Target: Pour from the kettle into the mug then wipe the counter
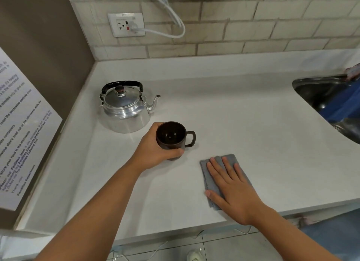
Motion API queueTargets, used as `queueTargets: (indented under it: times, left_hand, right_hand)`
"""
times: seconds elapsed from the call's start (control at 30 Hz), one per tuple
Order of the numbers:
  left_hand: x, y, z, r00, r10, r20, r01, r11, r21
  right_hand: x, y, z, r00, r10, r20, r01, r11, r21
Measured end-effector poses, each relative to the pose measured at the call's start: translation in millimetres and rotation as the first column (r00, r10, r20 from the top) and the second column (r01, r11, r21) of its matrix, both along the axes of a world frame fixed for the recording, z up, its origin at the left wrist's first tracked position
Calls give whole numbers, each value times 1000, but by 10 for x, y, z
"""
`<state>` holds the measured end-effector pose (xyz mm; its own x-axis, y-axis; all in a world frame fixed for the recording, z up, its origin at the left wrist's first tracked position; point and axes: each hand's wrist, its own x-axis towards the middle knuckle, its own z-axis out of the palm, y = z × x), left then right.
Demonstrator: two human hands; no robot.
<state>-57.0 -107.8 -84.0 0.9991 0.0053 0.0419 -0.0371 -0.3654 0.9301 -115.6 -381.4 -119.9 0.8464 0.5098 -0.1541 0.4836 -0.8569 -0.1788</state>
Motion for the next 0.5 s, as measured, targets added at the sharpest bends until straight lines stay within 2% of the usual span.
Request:
queueTargets:
  times: [0.33,0.5]
  left_hand:
    - [-94,93,44,995,24,-95,-30,998,-55]
    - [-83,244,384,1000,-10,-26,9,999,-44]
  right_hand:
    - [12,25,-20,999,-34,-24,35,999,17]
    - [24,99,-19,996,-78,-32,78,997,8]
